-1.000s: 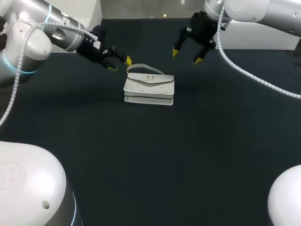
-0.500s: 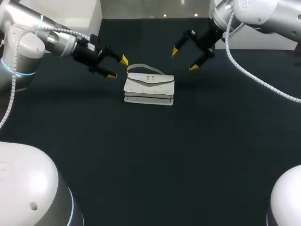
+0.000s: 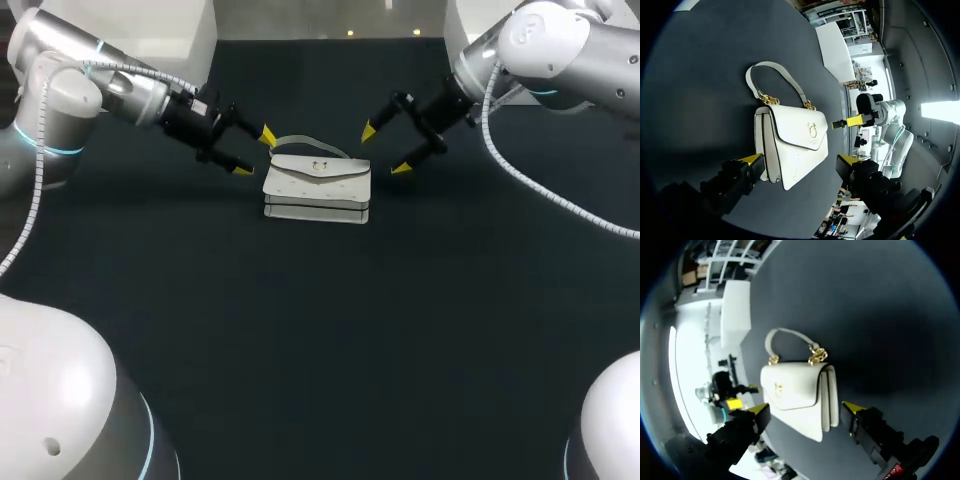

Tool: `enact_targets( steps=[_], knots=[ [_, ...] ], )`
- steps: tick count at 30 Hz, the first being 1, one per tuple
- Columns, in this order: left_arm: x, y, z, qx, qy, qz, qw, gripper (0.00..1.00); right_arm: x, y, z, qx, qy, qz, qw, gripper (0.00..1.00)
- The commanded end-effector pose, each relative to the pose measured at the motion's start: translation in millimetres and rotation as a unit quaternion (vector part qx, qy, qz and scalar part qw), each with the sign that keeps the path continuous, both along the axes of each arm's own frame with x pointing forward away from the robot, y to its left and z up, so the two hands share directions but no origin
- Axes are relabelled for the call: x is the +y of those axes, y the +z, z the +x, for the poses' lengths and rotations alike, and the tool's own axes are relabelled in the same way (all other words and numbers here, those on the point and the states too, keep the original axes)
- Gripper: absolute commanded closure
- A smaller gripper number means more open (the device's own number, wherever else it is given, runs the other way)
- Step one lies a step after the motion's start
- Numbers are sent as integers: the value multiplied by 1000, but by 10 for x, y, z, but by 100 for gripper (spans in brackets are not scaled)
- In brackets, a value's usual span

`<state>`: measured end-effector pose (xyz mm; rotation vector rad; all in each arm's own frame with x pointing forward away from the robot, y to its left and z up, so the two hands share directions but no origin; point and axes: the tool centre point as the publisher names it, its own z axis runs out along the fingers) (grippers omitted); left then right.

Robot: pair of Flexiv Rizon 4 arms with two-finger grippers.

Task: Pick up the bag, open it, inspect its contents, close it, and place it on the opposite side

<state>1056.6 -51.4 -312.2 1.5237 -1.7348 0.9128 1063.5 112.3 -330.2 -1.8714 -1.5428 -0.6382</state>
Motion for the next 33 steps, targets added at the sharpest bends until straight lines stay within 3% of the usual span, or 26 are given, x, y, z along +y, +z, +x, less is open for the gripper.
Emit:
enact_targets(
  steps=[1,11,19,23,33],
  knots=[
    [17,-112,62,11,-7,-26,1000,0,0,-153,-95,-34,-9,45,998,8],
    [-33,-233,88,20,-8,-51,998,0,89,-312,-128,-34,-23,96,995,16],
    [-84,-255,120,25,-7,-66,998,10,191,-261,-102,-38,-23,112,993,34],
    [-121,-269,131,29,-7,-71,997,21,241,-251,-86,-39,-20,122,992,44],
    [-217,-333,152,44,-6,-87,995,30,314,-325,-91,-31,-20,136,990,31]
  ],
)
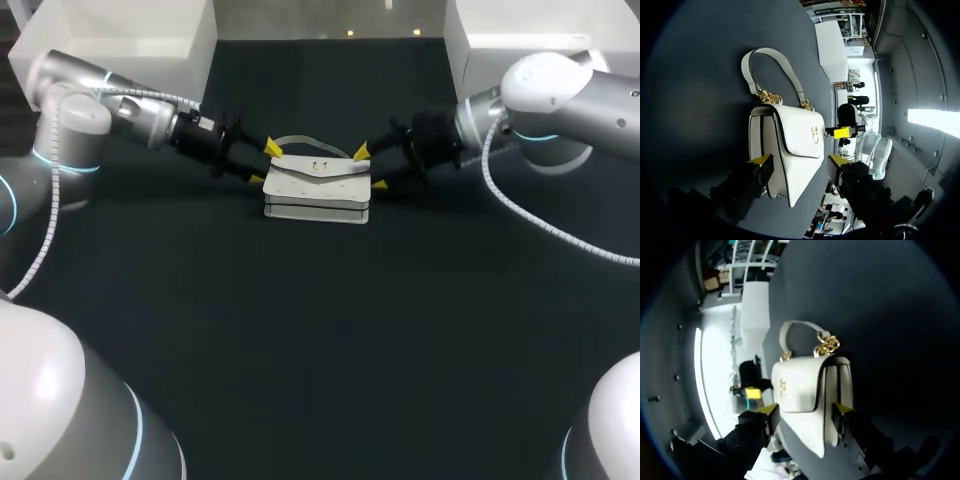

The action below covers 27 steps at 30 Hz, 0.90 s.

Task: Pick up the bag, open it, inspect its contents, close it, and place it on the opposite side

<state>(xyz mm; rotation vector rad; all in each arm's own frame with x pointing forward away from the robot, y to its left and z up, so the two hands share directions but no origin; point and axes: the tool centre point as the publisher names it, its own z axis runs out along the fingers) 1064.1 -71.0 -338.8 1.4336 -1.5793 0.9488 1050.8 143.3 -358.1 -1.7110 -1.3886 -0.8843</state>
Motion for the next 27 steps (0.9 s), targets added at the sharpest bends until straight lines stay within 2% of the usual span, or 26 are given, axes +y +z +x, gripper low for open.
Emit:
enact_targets(
  steps=[1,3,7,10,15,20,25,27],
  knots=[
    [-26,-68,83,7,-1,-14,1000,33,6,-47,36,2,4,12,1000,29],
    [-37,-65,93,8,0,-17,1000,37,12,-39,32,1,4,18,1000,31],
    [-71,-94,110,4,5,-14,1000,39,21,-23,30,-1,4,27,1000,33],
    [-80,-123,114,7,6,-14,1000,42,29,-25,30,-1,1,33,999,37],
    [-77,-165,123,13,10,-15,1000,39,70,-83,22,5,2,38,999,43],
    [-71,-213,142,16,18,-14,1000,41,116,-148,20,13,4,36,999,42],
    [-63,-227,156,17,24,-13,999,48,131,-151,21,14,5,38,999,50],
    [-61,-227,159,17,25,-14,999,54,133,-146,23,14,4,38,999,52]
  ],
)
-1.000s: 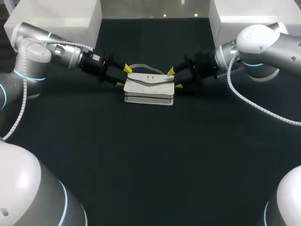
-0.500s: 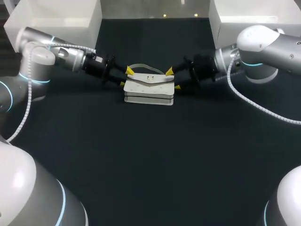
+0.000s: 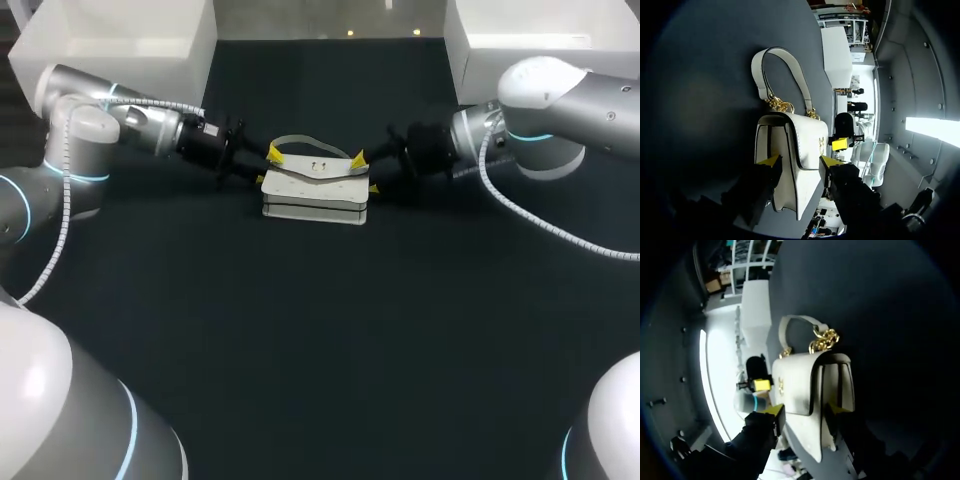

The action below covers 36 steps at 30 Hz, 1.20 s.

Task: Pick up the bag, open it, inspect its contents, close it, and place it on the opposite side

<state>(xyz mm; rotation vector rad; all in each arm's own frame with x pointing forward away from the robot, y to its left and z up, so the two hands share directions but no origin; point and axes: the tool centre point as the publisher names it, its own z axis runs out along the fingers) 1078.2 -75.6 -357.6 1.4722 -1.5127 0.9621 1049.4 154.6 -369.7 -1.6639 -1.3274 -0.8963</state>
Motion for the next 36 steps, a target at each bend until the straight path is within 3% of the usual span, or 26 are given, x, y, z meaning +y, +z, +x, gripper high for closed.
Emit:
enact_targets(
  steps=[1,2,3,4,5,10,11,12,13,15,18,20,21,23,26,29,30,31,36],
  knots=[
    [-12,-35,19,0,1,-4,1000,60,21,-26,39,1,3,4,1000,54],
    [-9,-31,20,0,2,-4,1000,68,20,-21,41,0,1,6,1000,57],
    [-8,-26,19,-1,2,-4,1000,80,17,-14,42,-1,0,7,1000,68],
    [-6,-21,17,-2,2,-5,1000,100,16,-10,43,-1,-2,8,1000,84],
    [-6,-18,16,-2,2,-5,1000,100,16,-7,45,-2,-3,8,1000,100],
    [-12,-6,-20,-6,-1,-6,1000,100,14,0,54,-3,-9,12,1000,100],
    [-12,1,-30,-7,-2,-7,1000,89,13,3,56,-3,-10,13,1000,100],
    [-12,11,-38,-9,-4,-7,1000,60,13,8,58,-3,-14,14,1000,100],
    [-12,20,-44,-11,-4,-7,1000,43,9,12,63,-3,-17,16,1000,96],
    [-7,35,-50,-14,-4,-8,1000,33,1,21,73,-3,-23,19,1000,67],
    [-1,43,-47,-16,-2,-10,1000,45,-1,37,84,-5,-29,22,999,35],
    [2,28,-34,-15,2,-11,1000,56,1,41,89,-5,-31,23,999,31],
    [0,14,-27,-13,4,-10,1000,67,3,41,91,-5,-31,24,999,34],
    [-2,-18,-17,-11,7,-8,1000,95,17,29,95,-4,-32,25,999,51],
    [-4,-64,-11,-8,10,-4,1000,95,34,-3,93,-1,-32,26,999,55],
    [-1,-88,-9,-5,14,-2,1000,93,38,-20,88,2,-32,25,999,65],
    [-2,-95,-10,-5,14,-2,1000,97,38,-22,87,3,-32,26,999,74],
    [-2,-99,-11,-4,15,-3,1000,100,38,-22,87,3,-32,26,999,100],
    [4,-86,-28,-5,16,-3,1000,100,38,-18,78,3,-33,26,999,100]
  ],
)
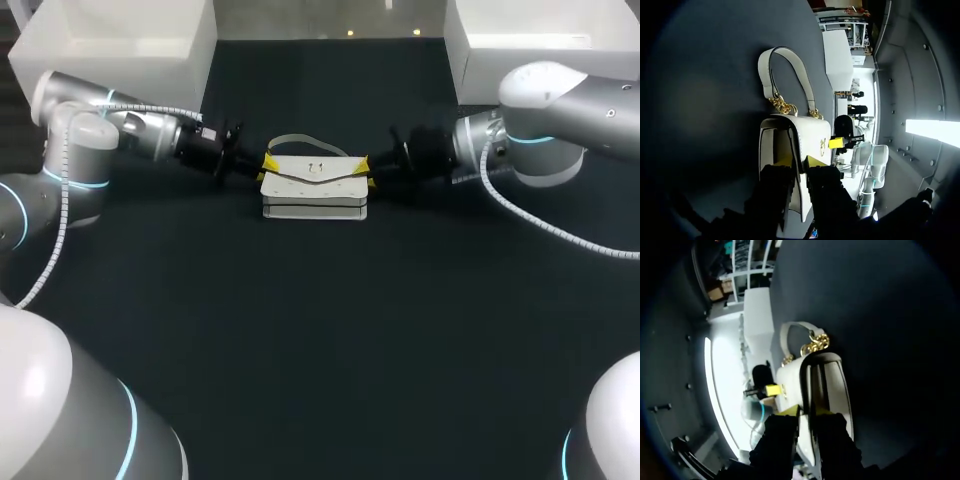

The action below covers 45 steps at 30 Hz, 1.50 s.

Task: Pick up the bag, open it, inspect its contents, close it, and place it on the opposite side

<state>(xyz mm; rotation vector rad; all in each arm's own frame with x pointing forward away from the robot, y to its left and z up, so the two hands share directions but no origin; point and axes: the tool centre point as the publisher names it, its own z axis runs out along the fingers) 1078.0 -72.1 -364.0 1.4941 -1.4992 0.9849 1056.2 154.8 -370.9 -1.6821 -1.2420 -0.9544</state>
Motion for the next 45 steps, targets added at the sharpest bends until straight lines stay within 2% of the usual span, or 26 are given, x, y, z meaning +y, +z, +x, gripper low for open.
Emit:
enact_targets(
  steps=[1,3,4,5,6,7,8,9,10,14,17,18,21,22,26,35,39,42,45],
  knots=[
    [-28,-11,-30,-3,2,-3,1000,100,34,-3,8,-1,1,3,1000,100],
    [-22,17,-41,-6,2,-5,1000,100,30,6,6,-2,1,4,1000,100],
    [-19,34,-48,-7,2,-5,1000,72,29,14,4,-3,1,4,1000,100],
    [-16,55,-58,-10,2,-7,1000,35,28,24,1,-4,2,4,1000,100],
    [-13,80,-73,-14,2,-9,1000,2,26,34,-1,-5,3,4,1000,100],
    [-10,105,-92,-17,1,-10,1000,0,23,46,-3,-6,4,4,1000,99],
    [-6,133,-114,-22,1,-11,1000,0,17,60,-5,-8,5,3,1000,65],
    [0,164,-128,-25,0,-13,1000,0,9,76,-8,-10,4,2,1000,14],
    [8,202,-151,-29,-1,-14,999,0,-3,97,-13,-12,3,0,1000,0],
    [40,285,-249,-37,-3,-16,999,0,-54,153,-28,-19,0,-7,1000,0],
    [75,301,-308,-41,-1,-16,999,12,-105,184,-37,-22,-2,-13,1000,0],
    [89,301,-327,-41,0,-15,999,11,-121,194,-41,-23,-3,-16,1000,0],
    [121,289,-384,-37,6,-15,999,19,-180,220,-53,-26,-6,-22,999,0],
    [130,289,-398,-37,7,-16,999,33,-198,227,-56,-27,-7,-25,999,0],
    [134,280,-437,-35,8,-16,999,51,-276,243,-51,-29,-4,-39,999,0],
    [91,174,-420,-13,1,1,1000,59,-460,324,-32,-36,0,-77,996,0],
    [74,126,-387,-6,1,3,1000,67,-535,354,-24,-38,-2,-86,996,0],
    [63,101,-362,-2,3,5,1000,80,-577,365,-28,-39,-3,-90,995,0],
    [67,77,-340,2,5,5,1000,85,-610,369,-42,-40,-5,-92,995,0]
  ],
)
